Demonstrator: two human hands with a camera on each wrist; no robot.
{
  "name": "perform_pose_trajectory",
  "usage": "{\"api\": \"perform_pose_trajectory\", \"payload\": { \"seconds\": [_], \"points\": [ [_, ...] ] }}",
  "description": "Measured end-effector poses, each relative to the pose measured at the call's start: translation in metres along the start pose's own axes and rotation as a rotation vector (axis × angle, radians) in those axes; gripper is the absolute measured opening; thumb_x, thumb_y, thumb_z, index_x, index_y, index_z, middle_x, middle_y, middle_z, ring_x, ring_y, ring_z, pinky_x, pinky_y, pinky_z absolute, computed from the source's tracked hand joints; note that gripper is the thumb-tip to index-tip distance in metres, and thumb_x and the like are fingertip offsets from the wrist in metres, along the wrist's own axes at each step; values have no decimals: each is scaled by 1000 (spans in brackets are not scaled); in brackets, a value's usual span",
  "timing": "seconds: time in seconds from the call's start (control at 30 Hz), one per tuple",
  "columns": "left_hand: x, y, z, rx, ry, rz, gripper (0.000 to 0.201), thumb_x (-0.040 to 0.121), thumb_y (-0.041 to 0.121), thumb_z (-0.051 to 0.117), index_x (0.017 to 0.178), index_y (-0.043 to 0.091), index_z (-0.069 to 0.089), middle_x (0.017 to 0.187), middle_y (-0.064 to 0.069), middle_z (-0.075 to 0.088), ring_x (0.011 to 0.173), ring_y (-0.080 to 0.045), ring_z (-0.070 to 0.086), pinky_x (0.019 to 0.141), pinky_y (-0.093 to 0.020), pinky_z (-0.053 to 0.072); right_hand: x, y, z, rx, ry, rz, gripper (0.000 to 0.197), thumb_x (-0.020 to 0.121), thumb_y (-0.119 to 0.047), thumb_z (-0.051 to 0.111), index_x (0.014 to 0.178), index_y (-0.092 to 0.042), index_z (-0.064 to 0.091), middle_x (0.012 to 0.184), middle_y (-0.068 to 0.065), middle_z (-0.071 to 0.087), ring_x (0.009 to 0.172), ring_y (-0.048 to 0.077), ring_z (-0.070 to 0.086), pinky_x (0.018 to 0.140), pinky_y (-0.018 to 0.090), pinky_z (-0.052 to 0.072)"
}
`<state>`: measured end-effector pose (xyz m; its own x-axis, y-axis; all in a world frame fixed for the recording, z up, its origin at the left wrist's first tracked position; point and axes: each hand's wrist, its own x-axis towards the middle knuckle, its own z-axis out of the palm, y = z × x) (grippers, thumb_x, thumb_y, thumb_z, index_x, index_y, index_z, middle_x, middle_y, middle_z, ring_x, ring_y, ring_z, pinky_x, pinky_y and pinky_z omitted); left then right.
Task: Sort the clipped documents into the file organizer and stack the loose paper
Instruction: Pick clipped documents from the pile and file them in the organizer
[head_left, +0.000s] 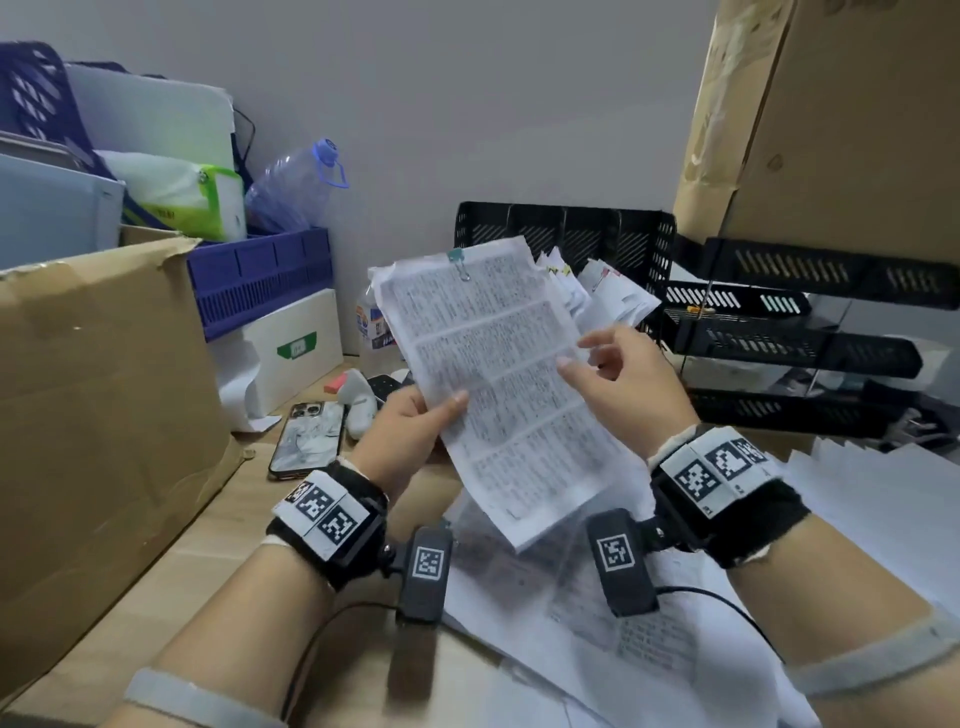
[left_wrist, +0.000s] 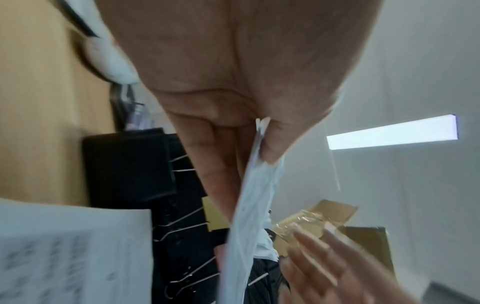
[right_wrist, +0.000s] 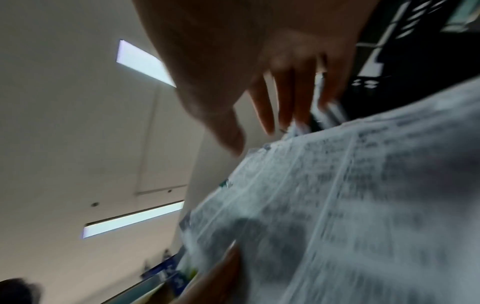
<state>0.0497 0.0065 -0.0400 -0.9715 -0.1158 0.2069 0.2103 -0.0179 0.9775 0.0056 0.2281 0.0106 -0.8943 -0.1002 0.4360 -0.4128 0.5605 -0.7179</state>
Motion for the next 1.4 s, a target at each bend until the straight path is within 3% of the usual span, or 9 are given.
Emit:
{"api": "perform_pose_trajectory", "payload": {
  "seconds": [0.1, 0.17, 0.33, 0.47, 0.6, 0.77, 0.93, 1.07, 1.4],
  "points": [
    [5, 22, 17, 60, -42, 170, 19, 103, 18, 52, 106, 18, 71, 94, 3, 80, 89, -14, 77, 70, -27, 62, -7, -35, 3, 102, -320, 26, 92, 73, -70, 68, 147, -34, 27, 122, -5, 59, 104, 15, 67, 82, 39, 61],
    [10, 33, 30, 139, -120, 293, 22, 104, 15, 51, 110, 12, 72, 96, 4, 80, 95, -8, 75, 80, -23, 59, -8, -55, 8, 152, -333, -4, 100, 70, -69, 70, 151, -35, 21, 130, -6, 57, 111, 16, 64, 75, 38, 63],
    [29, 52, 45, 289, -314, 453, 44, 100, 27, 60, 143, 19, 56, 147, 5, 55, 138, -4, 48, 114, -28, 42, 17, -69, -1, 154, 21, -63, 33, 95, -28, 54, 123, -10, 55, 111, 12, 67, 94, 28, 69, 75, 40, 60],
    [64, 53, 31, 420, -161, 408, 31, 100, 35, 55, 127, 34, 70, 146, 6, 53, 138, -8, 46, 118, -39, 35, 38, -73, -26, 377, 83, 55, 35, 100, -13, 44, 134, -7, 48, 125, 11, 60, 99, 36, 68, 66, 49, 63],
    [100, 34, 25, 847, -142, 203, 34, 94, 28, 57, 123, 39, 70, 159, -11, 35, 149, -24, 33, 124, -43, 26, 57, -84, -46, 434, 97, 52, 28, 98, -15, 49, 125, -9, 50, 103, -1, 59, 99, 36, 68, 73, 49, 62],
    [122, 10, 27, 1111, -127, 3, 56, 85, 47, 49, 140, 37, 53, 151, -11, 40, 139, -36, 44, 113, -50, 40, 74, -99, -46, 530, 109, 11, 11, 96, -15, 55, 90, -24, 54, 87, 2, 61, 84, 31, 66, 76, 56, 61],
    [135, 13, 17, 918, 2, -19, 67, 90, 34, 53, 148, 8, 34, 146, -19, 42, 132, -37, 47, 108, -46, 43, 85, -103, -36, 463, 22, 68, 16, 97, -17, 54, 113, -14, 54, 122, 17, 63, 98, 37, 69, 69, 48, 63],
    [135, 20, 5, 789, 66, -49, 67, 97, 14, 48, 158, 9, 18, 155, -17, 29, 138, -36, 40, 108, -38, 39, 90, -103, -18, 394, -96, 82, 19, 100, -11, 49, 92, -28, 53, 103, -4, 59, 101, 32, 65, 71, 53, 62],
    [131, 17, -8, 680, 28, 3, 73, 97, 1, 41, 162, 13, 9, 170, -3, 8, 154, -20, 17, 101, -11, 13, 135, -105, 45, 377, -71, 134, 21, 95, -6, 47, 113, -16, 49, 99, 2, 54, 100, 35, 62, 64, 54, 62]
  ]
}}
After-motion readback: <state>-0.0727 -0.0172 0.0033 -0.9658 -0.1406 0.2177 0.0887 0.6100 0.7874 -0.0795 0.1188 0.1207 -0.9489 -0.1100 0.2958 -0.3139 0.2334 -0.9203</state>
